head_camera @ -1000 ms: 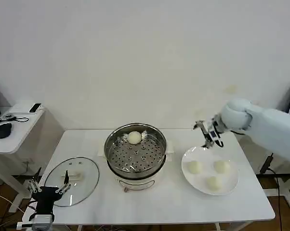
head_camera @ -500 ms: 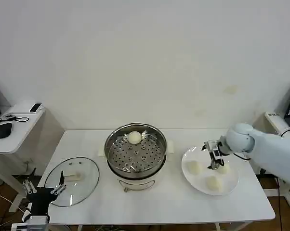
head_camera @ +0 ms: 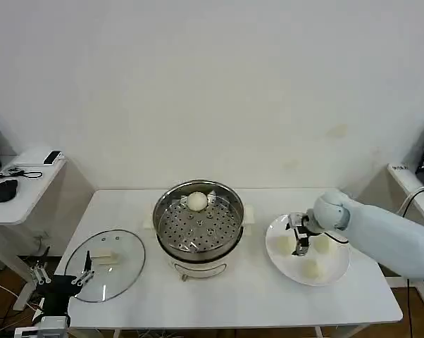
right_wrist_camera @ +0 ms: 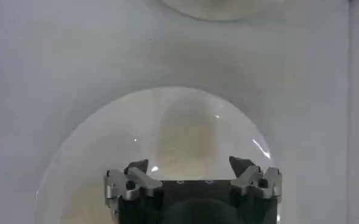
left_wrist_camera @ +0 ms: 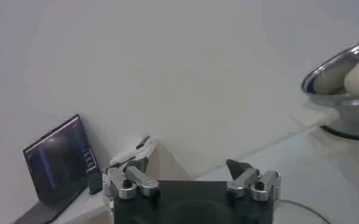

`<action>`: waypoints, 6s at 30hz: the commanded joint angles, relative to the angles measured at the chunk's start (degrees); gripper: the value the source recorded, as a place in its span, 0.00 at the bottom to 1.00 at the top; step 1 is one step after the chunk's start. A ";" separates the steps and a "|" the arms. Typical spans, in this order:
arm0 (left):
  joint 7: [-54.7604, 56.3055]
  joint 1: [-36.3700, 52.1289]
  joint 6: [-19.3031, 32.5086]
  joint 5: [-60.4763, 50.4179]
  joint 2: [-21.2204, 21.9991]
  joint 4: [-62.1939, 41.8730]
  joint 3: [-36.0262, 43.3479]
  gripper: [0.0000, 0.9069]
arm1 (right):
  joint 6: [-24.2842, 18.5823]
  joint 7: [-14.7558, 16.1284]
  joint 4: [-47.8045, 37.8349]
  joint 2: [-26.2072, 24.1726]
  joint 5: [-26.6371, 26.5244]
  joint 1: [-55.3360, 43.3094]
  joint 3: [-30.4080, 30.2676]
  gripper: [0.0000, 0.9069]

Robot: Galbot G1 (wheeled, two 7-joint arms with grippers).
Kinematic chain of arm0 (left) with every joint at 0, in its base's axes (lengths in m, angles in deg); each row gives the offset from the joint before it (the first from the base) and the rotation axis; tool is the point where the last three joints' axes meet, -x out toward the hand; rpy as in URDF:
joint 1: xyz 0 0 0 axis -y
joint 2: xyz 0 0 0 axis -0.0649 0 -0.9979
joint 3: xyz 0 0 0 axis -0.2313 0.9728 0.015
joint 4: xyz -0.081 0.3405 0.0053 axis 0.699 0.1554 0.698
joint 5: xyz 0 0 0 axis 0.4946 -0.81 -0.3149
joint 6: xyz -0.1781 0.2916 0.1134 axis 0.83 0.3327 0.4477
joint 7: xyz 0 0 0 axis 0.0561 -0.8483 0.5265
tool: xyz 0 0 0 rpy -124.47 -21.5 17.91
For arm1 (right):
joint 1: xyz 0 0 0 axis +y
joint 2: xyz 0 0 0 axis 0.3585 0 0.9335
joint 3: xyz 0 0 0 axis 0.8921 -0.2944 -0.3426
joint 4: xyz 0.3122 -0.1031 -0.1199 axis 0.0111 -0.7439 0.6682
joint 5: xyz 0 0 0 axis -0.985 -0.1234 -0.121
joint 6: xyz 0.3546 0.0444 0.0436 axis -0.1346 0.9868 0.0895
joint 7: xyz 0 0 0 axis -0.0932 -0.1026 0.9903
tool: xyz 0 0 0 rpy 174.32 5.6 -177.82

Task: Take steamed baozi put them in steamer then cover it.

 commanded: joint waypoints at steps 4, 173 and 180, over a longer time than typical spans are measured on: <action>0.04 0.17 0.02 0.01 -0.03 -0.45 -0.12 1.00 | 1.68 0.14 -3.34 3.07 1.10 1.38 1.05 0.83; -0.86 3.20 -2.13 1.16 -2.31 -3.45 1.57 1.00 | -1.62 6.41 9.66 -13.17 4.03 9.26 7.55 0.83; -0.81 3.08 -2.11 0.93 -2.12 -3.16 1.83 1.00 | -0.46 7.29 10.26 -13.52 3.79 8.71 7.25 0.71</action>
